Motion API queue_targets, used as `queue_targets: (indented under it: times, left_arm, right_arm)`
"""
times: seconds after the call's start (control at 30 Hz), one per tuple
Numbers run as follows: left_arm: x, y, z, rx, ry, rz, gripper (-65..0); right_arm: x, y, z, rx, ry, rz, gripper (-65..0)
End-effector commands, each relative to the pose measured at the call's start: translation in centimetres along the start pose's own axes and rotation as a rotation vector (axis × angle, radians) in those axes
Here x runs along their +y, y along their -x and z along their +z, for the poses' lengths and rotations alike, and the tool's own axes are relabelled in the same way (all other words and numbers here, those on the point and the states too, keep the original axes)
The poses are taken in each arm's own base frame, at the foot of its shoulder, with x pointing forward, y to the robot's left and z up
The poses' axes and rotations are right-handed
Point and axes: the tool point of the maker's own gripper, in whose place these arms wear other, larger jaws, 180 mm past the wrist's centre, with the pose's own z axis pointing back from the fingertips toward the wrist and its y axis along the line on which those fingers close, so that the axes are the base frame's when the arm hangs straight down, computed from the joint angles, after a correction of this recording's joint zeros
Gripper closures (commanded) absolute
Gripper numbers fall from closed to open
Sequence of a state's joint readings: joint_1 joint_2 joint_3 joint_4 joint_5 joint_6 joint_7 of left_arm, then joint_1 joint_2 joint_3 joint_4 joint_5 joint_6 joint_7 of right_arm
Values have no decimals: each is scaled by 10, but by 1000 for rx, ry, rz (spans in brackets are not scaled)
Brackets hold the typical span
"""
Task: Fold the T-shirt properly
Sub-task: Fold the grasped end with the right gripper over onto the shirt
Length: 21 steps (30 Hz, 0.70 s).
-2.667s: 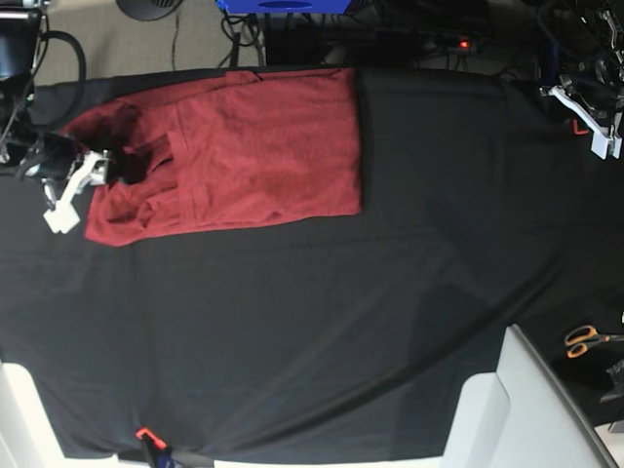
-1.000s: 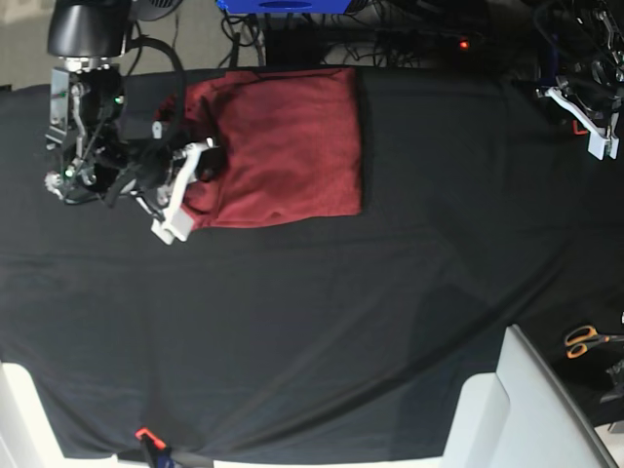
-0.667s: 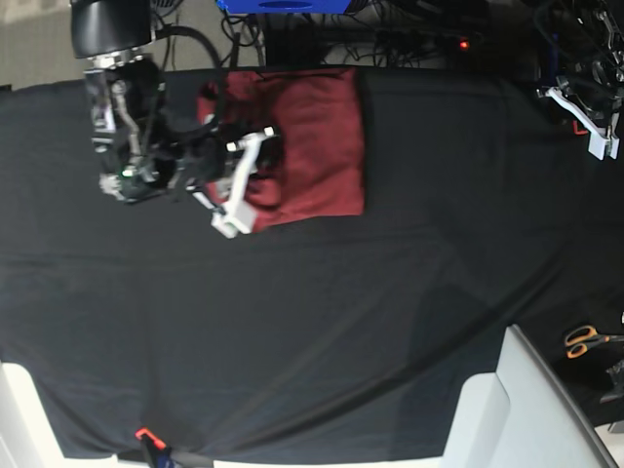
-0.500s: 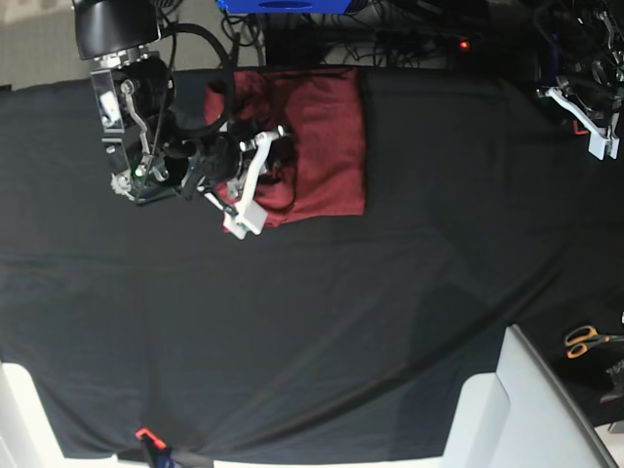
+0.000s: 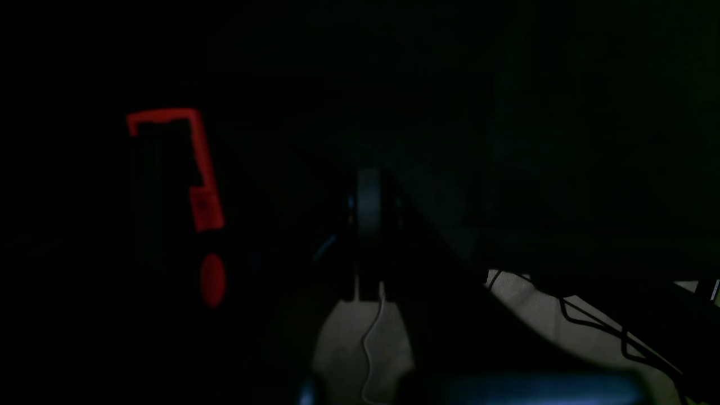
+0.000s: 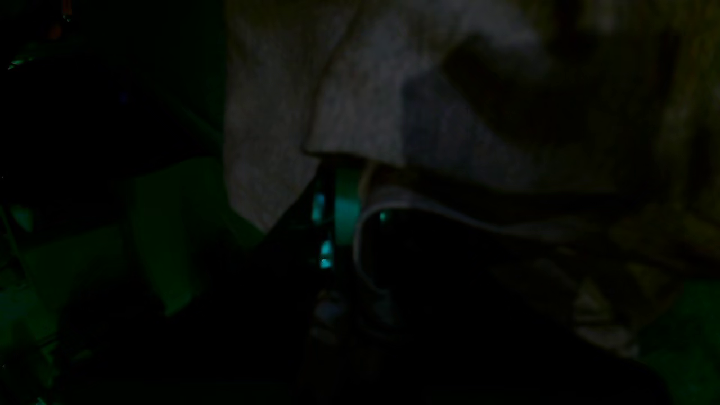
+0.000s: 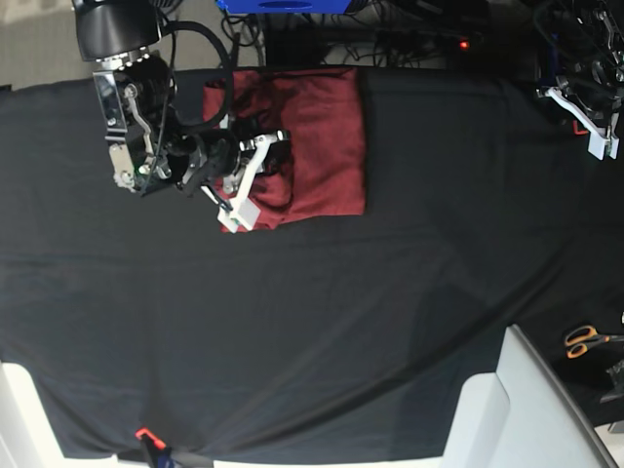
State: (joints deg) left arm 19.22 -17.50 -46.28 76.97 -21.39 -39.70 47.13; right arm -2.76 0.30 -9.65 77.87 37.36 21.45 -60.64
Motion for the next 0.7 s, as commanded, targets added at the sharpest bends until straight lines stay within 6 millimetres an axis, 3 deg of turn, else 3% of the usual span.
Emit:
queue_targets:
  times: [0.0, 0.13, 0.3, 0.67]
  left_arm:
    - [6, -13, 6, -35, -9, -18, 0]
    - [6, -13, 6, -36, -9, -17, 0]
    - [6, -13, 6, -36, -9, -17, 0]
    - [7, -13, 6, -34, -10, -18, 0]
  right_arm:
    - [7, -16, 3, -41, -22, 20, -8]
    - [8, -16, 3, -37, -25, 24, -8]
    - [29, -11, -9, 15, -49, 110, -8]
    - [24, -25, -8, -37, -15, 45, -8]
